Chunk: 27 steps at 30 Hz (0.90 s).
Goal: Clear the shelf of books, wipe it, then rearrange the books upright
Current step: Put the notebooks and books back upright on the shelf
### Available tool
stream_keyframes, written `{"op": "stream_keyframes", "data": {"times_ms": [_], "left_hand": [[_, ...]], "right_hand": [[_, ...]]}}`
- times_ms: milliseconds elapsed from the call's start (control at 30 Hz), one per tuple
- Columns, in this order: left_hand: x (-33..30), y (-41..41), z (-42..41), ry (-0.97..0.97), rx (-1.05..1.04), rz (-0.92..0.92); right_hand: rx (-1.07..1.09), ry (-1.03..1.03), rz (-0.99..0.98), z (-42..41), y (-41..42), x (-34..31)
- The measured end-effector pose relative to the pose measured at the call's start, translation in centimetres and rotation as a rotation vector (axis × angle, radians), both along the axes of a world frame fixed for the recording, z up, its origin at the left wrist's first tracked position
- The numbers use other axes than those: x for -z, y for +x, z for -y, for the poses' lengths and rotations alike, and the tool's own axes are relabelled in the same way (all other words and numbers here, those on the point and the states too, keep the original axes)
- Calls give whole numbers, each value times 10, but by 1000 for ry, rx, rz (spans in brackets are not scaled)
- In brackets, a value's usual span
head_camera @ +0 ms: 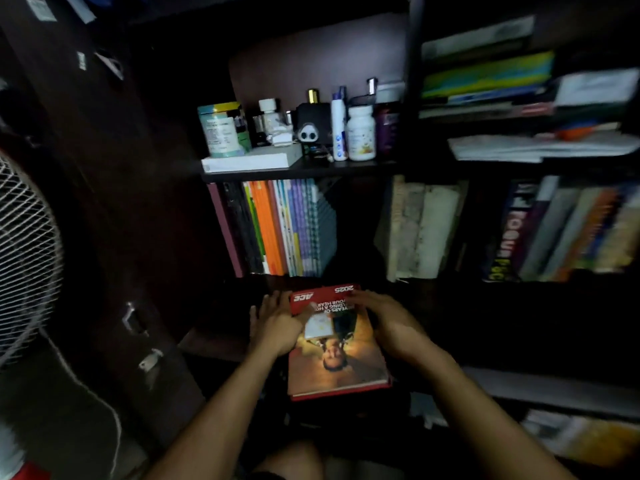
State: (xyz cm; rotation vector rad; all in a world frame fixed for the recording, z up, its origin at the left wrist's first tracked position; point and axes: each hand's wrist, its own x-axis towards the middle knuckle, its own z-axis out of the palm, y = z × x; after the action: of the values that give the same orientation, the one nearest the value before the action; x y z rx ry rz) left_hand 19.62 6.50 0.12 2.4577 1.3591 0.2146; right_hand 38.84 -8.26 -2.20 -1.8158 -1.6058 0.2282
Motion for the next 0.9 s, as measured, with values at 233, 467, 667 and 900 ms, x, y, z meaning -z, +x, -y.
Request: {"op": "stream_keyframes", "data": {"times_ms": [233, 467, 667, 900], "left_hand": [[4, 51, 67, -9, 144, 205], [-1, 101, 127, -107, 238, 321], [-10, 102, 126, -181, 303, 330], [-4, 92, 117, -235, 415, 378]], "right_hand": [[215, -202, 205, 124, -12, -8], [395, -411, 271, 214, -16, -21], [481, -381, 481, 216, -22, -31], [716, 118, 81, 197, -6, -68]]}}
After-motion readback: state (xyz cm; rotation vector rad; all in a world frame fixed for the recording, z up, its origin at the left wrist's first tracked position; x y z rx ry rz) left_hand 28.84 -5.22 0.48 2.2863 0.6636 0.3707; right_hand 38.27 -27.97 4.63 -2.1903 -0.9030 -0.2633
